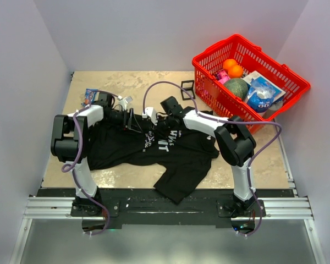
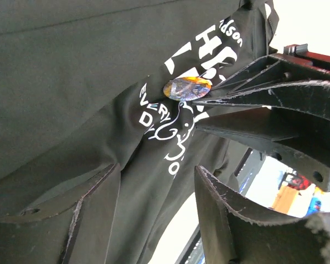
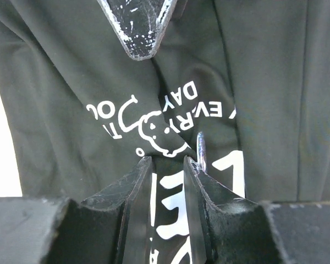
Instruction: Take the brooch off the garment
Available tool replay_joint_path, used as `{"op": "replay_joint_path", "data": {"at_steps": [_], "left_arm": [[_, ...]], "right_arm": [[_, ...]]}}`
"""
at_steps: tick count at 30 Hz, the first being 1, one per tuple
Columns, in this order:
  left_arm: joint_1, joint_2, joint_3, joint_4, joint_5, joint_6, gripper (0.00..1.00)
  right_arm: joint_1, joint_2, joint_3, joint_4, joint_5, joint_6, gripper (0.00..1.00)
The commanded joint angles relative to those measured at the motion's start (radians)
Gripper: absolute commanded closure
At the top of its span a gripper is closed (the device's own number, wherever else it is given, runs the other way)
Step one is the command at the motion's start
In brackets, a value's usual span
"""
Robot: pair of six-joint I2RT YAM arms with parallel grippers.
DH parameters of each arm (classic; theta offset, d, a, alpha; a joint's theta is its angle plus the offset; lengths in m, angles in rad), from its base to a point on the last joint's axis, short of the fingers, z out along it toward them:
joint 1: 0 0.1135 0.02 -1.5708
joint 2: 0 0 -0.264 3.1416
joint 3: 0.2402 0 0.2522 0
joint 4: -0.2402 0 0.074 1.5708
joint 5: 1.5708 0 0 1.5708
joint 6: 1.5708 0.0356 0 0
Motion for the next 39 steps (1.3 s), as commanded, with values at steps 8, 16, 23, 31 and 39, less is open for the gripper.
{"op": "replay_joint_path", "data": {"at_steps": [8,16,23,31,39], "left_arm": [[0.005,-0.022,0.002,-0.021,-0.017,0.068,0.41],[0.005,-0.021,0.005,-0.017,-0.013,0.066,0.42],[0.005,-0.025,-0.003,-0.019,-0.014,0.071,0.42],[0.005,-0.018,0.009,-0.013,-0.014,0.058,0.42],[0.007,-0.016,0.012,-0.014,-0.013,0.058,0.42]], "right_arm": [[-0.057,-0.01,0.126,-0.114,-0.106,-0.107,0.64],[-0.057,0.05,0.202,-0.185,-0.139,-0.138,0.64],[-0.057,0.052,0.202,-0.226,-0.145,-0.202,0.64],[-0.057,0.076,0.222,-0.2,-0.12,-0.164,0.68],[-0.059,0.108,0.239,-0.17,-0.11,-0.141,0.79]]}}
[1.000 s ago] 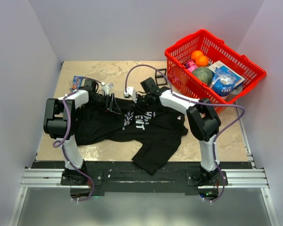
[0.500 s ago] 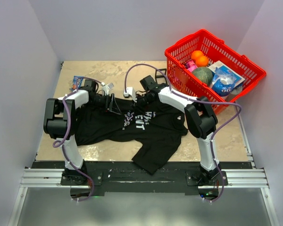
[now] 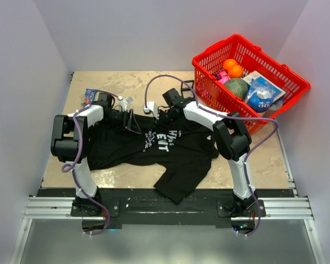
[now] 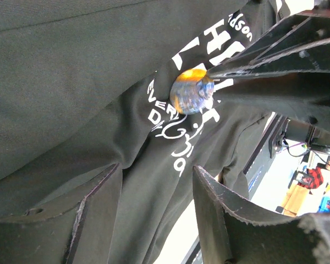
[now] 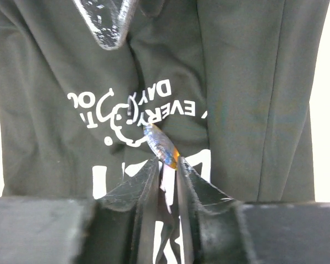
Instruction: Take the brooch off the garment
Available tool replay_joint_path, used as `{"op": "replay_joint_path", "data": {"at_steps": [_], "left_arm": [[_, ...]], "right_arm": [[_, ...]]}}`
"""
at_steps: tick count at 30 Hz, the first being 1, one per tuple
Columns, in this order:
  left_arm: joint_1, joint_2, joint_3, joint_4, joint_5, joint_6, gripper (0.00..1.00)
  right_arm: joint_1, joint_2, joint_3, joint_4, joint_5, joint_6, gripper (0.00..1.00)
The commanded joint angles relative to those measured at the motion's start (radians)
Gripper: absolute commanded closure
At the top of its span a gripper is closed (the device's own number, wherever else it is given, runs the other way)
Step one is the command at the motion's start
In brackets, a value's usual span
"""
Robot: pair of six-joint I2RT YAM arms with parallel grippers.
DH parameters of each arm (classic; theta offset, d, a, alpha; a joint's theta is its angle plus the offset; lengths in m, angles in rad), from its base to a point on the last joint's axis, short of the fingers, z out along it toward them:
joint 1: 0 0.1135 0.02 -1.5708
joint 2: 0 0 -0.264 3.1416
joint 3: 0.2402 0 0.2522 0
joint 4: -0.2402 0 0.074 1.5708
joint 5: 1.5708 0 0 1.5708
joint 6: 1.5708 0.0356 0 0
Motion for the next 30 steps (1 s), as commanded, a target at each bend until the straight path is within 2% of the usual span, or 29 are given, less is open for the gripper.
{"op": "replay_joint_path", "data": {"at_steps": [1,6,11,17,20,24,25,30], "left_arm": [[0.005,-0.01,0.013,0.005,0.012,0.015,0.42],[0.005,-0.01,0.021,0.001,0.017,0.024,0.42],[-0.01,0.014,0.041,0.002,0.043,0.033,0.42],[-0.064,0.03,0.087,0.008,0.073,0.111,0.42],[-0.073,-0.033,0.032,0.094,0.133,0.159,0.4],[-0.071,-0.182,-0.166,0.406,0.161,0.188,0.35],[-0.071,-0.208,-0.185,0.438,0.164,0.193,0.34],[-0.073,-0.157,-0.186,0.52,0.247,0.178,0.32]], "right_arm": [[0.003,0.026,0.051,0.026,-0.007,0.019,0.8],[-0.002,0.001,0.049,0.053,0.021,0.036,0.97],[-0.019,-0.085,-0.011,0.141,0.027,0.132,1.0],[-0.026,-0.114,-0.002,0.096,-0.052,0.246,1.0],[-0.033,-0.132,-0.021,0.093,-0.071,0.255,1.0],[-0.042,-0.138,-0.025,0.053,-0.096,0.246,1.0],[-0.046,-0.138,-0.019,0.032,-0.1,0.243,1.0],[-0.057,-0.108,0.039,-0.049,-0.106,0.208,1.0]]}}
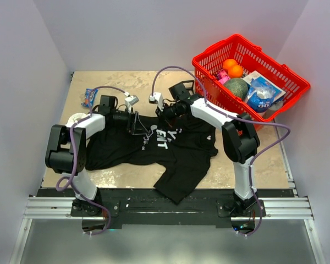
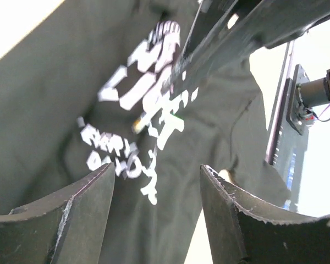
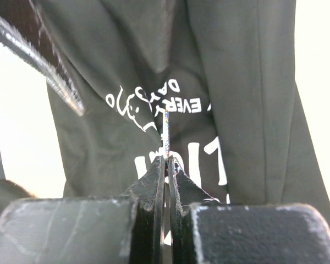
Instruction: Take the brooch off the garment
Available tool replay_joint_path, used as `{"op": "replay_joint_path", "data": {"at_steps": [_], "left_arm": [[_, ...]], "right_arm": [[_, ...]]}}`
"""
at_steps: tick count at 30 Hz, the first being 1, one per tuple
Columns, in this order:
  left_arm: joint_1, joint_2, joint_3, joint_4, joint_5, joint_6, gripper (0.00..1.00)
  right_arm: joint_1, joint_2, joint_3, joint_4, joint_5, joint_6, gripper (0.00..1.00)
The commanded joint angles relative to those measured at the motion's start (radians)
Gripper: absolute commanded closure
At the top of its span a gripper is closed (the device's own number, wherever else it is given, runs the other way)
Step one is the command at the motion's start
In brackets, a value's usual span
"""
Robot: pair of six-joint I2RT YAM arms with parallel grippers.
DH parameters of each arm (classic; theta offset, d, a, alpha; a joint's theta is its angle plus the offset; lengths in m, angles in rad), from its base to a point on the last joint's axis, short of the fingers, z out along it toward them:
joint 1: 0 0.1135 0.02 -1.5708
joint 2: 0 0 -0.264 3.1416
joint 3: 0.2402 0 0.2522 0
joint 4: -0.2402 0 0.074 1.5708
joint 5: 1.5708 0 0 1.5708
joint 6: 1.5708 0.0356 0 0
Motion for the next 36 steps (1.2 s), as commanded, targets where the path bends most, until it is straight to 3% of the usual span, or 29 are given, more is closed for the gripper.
{"op": "replay_joint_path", "data": {"at_steps": [1,12,19,36], "left_arm": [[-0.008,0.039,0.004,0.199,0.113,0.01,0.32],[-0.071,0.13,0.037,0.36,0.096,-0.022,0.36],[-0.072,0.151,0.037,0.488,0.18,-0.148,0.49],[-0.091,0.167,0.044,0.465,0.214,-0.102,0.61]], "right_arm": [[-0.012,-0.017,0.072,-0.093,-0.048,-0.019,1.0],[-0.014,0.001,0.139,-0.173,-0.025,-0.043,1.0],[-0.015,0.012,0.147,-0.187,-0.011,-0.05,1.0],[-0.032,0.026,0.135,-0.147,-0.03,0.032,1.0]]}}
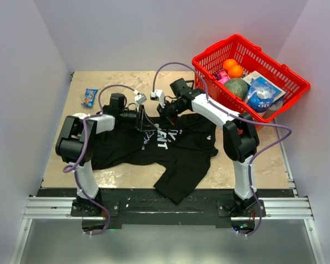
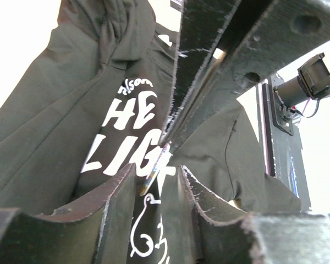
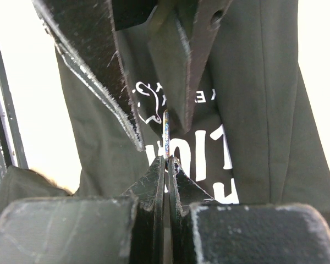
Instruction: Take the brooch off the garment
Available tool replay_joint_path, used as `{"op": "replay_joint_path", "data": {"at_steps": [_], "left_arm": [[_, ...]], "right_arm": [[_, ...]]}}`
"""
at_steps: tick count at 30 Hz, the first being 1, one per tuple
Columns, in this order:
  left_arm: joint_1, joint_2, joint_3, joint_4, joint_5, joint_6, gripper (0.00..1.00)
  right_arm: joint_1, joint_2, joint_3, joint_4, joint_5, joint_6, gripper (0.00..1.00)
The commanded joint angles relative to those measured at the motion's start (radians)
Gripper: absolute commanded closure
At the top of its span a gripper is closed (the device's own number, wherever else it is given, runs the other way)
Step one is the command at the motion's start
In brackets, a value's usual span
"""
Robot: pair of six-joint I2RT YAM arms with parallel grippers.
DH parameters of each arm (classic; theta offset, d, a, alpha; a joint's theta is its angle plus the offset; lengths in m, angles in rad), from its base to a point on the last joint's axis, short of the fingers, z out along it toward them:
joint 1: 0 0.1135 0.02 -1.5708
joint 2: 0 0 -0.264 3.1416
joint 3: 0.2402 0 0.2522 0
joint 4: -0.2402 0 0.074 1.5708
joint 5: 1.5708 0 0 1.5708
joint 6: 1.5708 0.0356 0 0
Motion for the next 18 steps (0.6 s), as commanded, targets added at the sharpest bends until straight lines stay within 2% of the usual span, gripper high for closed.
{"op": "replay_joint_path", "data": {"at_steps": [1,10,18], "left_arm": [[-0.014,0.009,0.023,0.02,0.034,0.035,0.61],[-0.019,0.027,0.028,0.046,0.003,0.033,0.69],[-0.032,0.031,0.023,0.086,-0.028,0.018,0.65]], "right_arm": [[-0.015,0.01,0.032,0.024,-0.02,0.03,1.0],[-0.019,0.015,0.032,0.027,-0.028,0.049,1.0],[-0.023,0.026,0.035,0.039,-0.037,0.076,1.0]]}}
